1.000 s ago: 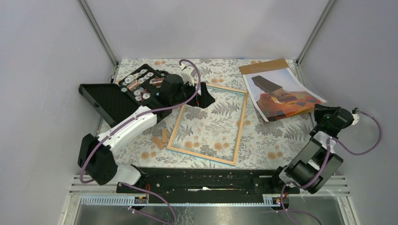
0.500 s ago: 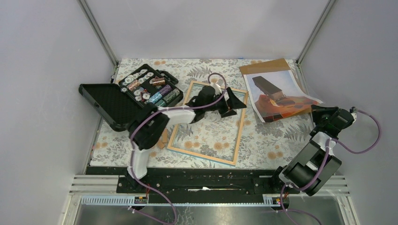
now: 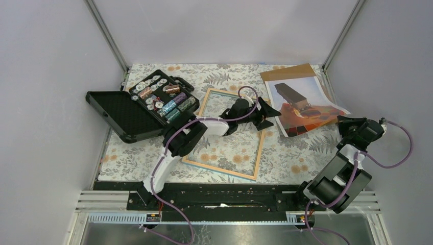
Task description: Put the photo into the frame
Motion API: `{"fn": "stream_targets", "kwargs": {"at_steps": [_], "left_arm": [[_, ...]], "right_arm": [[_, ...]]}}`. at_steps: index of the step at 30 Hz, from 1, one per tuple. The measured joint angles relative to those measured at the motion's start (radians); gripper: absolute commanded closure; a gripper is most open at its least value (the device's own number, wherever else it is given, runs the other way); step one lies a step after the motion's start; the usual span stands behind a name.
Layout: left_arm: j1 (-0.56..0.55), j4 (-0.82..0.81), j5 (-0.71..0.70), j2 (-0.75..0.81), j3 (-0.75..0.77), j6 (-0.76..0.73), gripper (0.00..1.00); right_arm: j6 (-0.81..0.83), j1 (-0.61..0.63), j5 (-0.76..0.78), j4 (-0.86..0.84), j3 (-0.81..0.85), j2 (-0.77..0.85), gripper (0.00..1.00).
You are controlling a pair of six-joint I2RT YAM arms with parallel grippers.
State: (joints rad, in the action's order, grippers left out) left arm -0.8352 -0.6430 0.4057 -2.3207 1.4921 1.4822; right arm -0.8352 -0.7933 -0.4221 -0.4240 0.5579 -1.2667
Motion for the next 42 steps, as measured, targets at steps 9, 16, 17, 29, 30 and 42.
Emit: {"fn": "stream_targets", "kwargs": {"at_steps": [9,16,17,29,30,42], "left_arm": [[-0.022,0.011,-0.031,-0.116,0.122,0.021,0.19],[-0.034,-0.009,-0.031,-0.181,0.168,0.064,0.29],[-0.035,-0.012,-0.031,-0.184,0.171,0.07,0.32],[-0.037,-0.07,-0.029,-0.227,0.25,0.129,0.73],[-0.037,-0.069,-0.028,-0.23,0.255,0.132,0.74],[-0.025,0.108,-0.024,-0.233,0.342,0.005,1.0]], "right_arm": [[-0.003,-0.001,-0.008,-0.008,-0.013,0.0,1.0],[-0.005,-0.002,-0.01,-0.008,-0.017,0.0,1.0],[-0.005,-0.002,-0.01,-0.008,-0.017,0.0,1.0],[-0.014,-0.002,-0.006,-0.007,-0.024,0.019,0.99],[-0.017,-0.002,-0.005,-0.006,-0.027,0.025,0.97],[0.062,-0.002,0.095,0.201,0.03,0.074,0.04]]}}
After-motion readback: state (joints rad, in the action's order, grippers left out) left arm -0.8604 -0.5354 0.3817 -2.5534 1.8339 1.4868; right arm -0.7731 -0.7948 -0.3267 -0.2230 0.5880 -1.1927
